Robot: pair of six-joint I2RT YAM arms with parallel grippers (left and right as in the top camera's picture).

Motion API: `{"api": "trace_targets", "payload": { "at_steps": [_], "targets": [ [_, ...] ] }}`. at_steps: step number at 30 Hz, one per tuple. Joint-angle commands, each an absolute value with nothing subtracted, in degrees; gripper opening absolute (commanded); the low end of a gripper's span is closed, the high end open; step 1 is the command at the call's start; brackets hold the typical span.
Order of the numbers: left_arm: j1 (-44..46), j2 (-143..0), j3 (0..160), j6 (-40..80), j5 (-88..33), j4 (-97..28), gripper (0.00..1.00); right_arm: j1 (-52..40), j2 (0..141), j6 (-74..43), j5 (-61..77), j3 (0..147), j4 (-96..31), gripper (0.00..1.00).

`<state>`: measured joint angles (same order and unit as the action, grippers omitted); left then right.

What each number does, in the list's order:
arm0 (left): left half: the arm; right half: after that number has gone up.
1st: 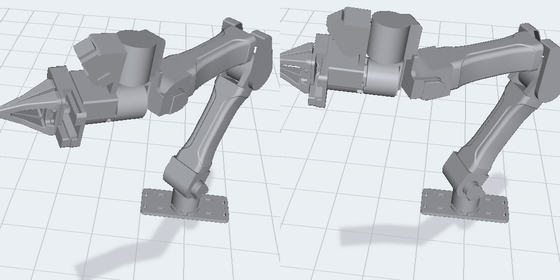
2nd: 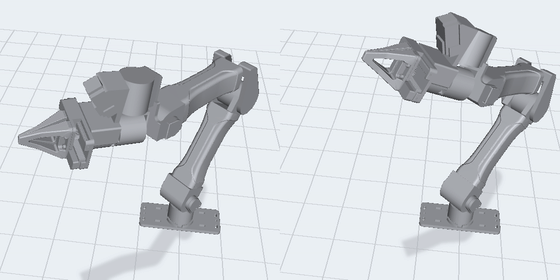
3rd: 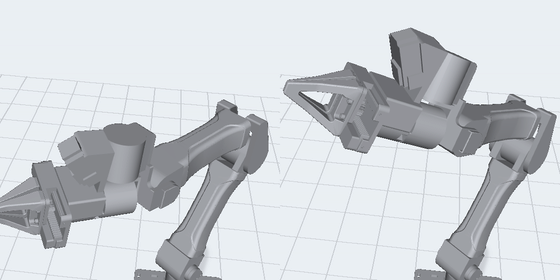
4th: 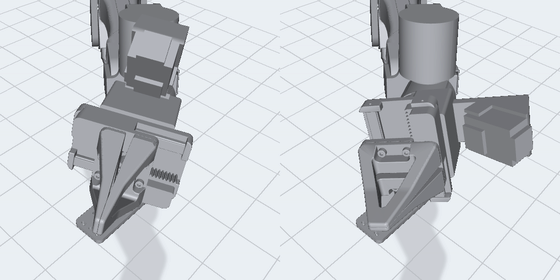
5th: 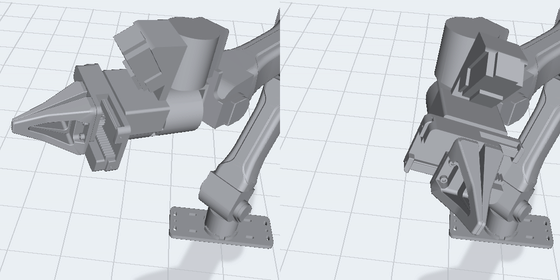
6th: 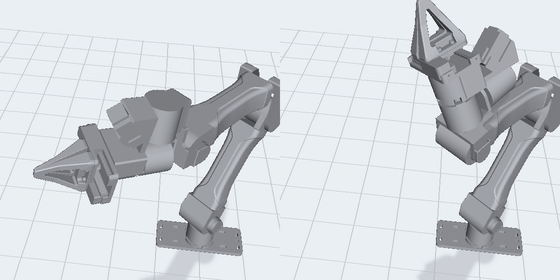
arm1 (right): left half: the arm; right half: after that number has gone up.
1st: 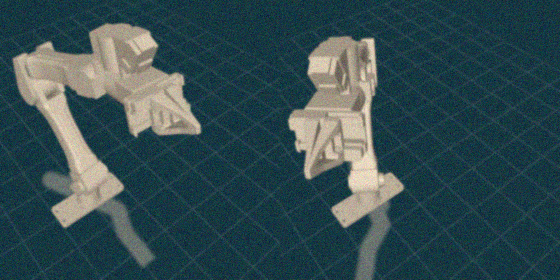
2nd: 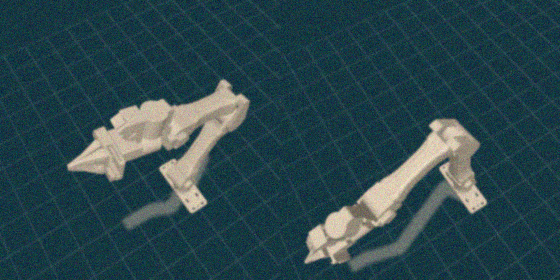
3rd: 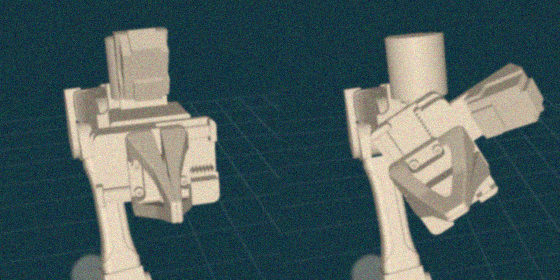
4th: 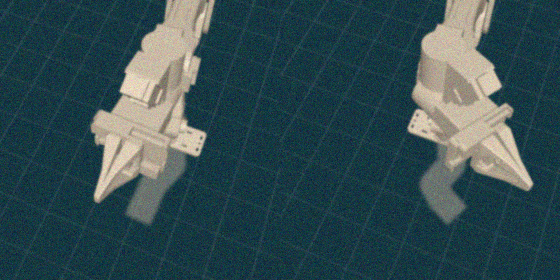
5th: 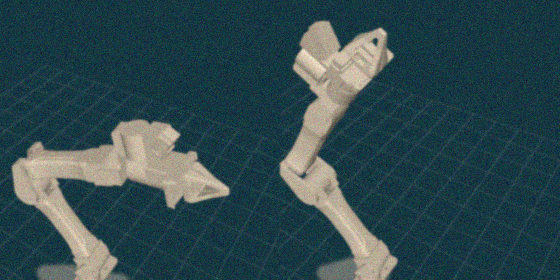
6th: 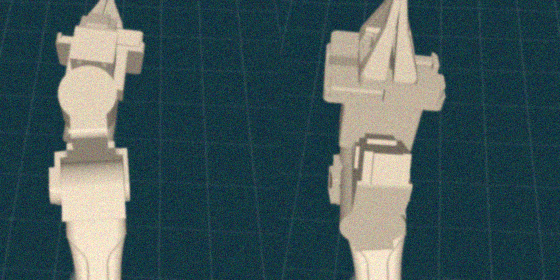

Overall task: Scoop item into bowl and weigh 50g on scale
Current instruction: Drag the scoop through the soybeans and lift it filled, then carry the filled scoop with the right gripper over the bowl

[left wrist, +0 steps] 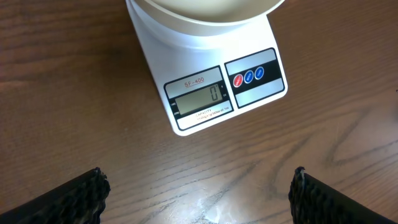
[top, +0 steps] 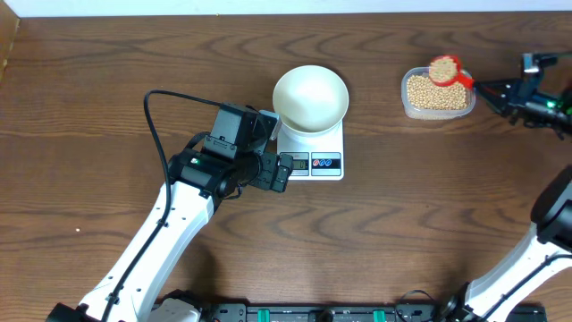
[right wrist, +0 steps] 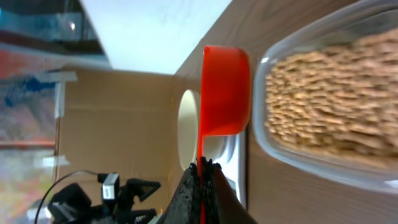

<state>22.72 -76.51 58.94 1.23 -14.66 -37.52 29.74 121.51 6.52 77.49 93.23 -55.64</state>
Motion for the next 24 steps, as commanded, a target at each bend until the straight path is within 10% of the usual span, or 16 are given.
{"api": "trace_targets", "payload": {
  "at_steps": [1, 24],
  "targets": [
    [22.9, -77.0, 58.9, 0.6, -14.0, -37.7, 0.95, 26.5, 122.0, 5.5, 83.2, 93.0, -53.8, 0.01],
    [22.9, -77.0, 58.9, 0.6, -14.0, -37.7, 0.95, 7.6, 121.9, -13.6, 84.6, 93.0, -36.1, 0.01]
  ]
}}
